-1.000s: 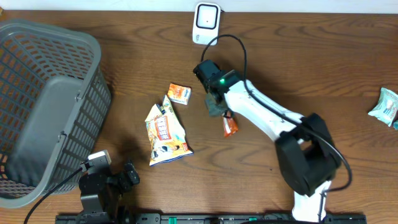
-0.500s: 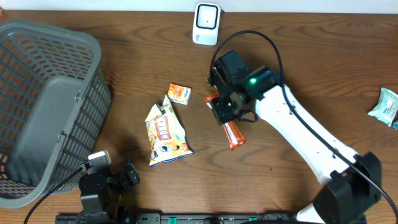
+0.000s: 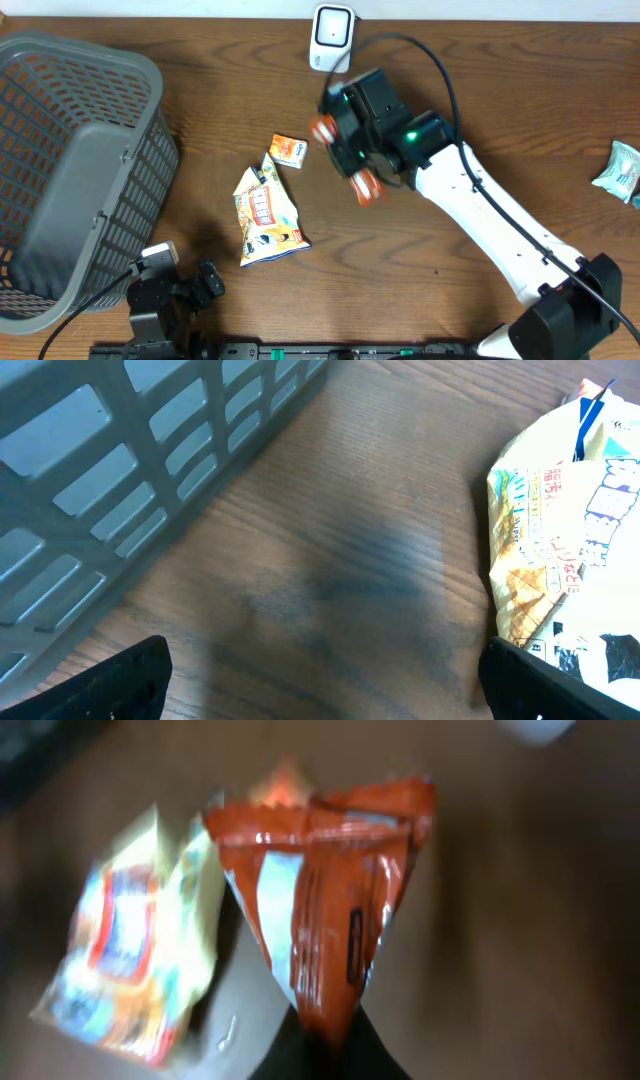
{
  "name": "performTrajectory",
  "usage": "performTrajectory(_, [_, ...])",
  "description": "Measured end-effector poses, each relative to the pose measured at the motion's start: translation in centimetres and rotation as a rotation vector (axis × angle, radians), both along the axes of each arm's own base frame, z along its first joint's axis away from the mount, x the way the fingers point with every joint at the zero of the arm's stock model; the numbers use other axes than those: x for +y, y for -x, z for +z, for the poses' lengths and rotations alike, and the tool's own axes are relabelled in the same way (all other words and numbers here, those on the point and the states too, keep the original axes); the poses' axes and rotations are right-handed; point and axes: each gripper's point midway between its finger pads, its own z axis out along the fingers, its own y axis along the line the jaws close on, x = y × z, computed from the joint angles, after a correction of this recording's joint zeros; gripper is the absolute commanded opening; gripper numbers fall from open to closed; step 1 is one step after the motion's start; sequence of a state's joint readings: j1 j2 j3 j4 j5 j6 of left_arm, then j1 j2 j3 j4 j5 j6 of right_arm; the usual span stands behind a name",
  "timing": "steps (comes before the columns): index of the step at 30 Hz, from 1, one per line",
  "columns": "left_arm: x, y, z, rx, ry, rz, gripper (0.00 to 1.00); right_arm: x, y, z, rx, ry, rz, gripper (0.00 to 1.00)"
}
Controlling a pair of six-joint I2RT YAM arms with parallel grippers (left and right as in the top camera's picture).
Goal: Scan the item barcode
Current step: 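Hold the snack bar up at the white scanner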
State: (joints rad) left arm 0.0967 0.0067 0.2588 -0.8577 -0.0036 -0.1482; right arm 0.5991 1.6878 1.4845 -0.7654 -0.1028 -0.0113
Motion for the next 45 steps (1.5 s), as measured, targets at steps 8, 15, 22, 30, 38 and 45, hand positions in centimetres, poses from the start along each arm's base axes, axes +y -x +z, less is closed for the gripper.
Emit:
performTrajectory(8, [0.0, 0.0, 0.0, 0.0, 0.0, 0.0, 0.98, 0.7, -11.0, 4.9, -0.545, 0.055, -0.122, 0.01])
performTrajectory(15, [0.0, 0.0, 0.0, 0.0, 0.0, 0.0, 0.98, -1.0, -18.3, 4.0, -0.88, 0.281, -0.299, 0.01])
performTrajectory(22, [0.0, 0.0, 0.0, 0.001, 0.0, 0.0, 0.98, -1.6, -25.6, 3.8, -1.008, 0.477, -0.405, 0.01])
performTrajectory(30, [0.0, 0.0, 0.0, 0.0, 0.0, 0.0, 0.98, -0.7, -31.1, 3.7, -1.113, 0.582, -0.439, 0.01])
performTrajectory(38, [0.0, 0.0, 0.0, 0.0, 0.0, 0.0, 0.98, 1.1, -31.8, 0.2, -1.141, 0.59, -0.395, 0.02])
performTrajectory(45, [0.0, 0.0, 0.0, 0.0, 0.0, 0.0, 0.98, 2.3, -31.3, 0.9, -1.17, 0.594, -0.374, 0.02])
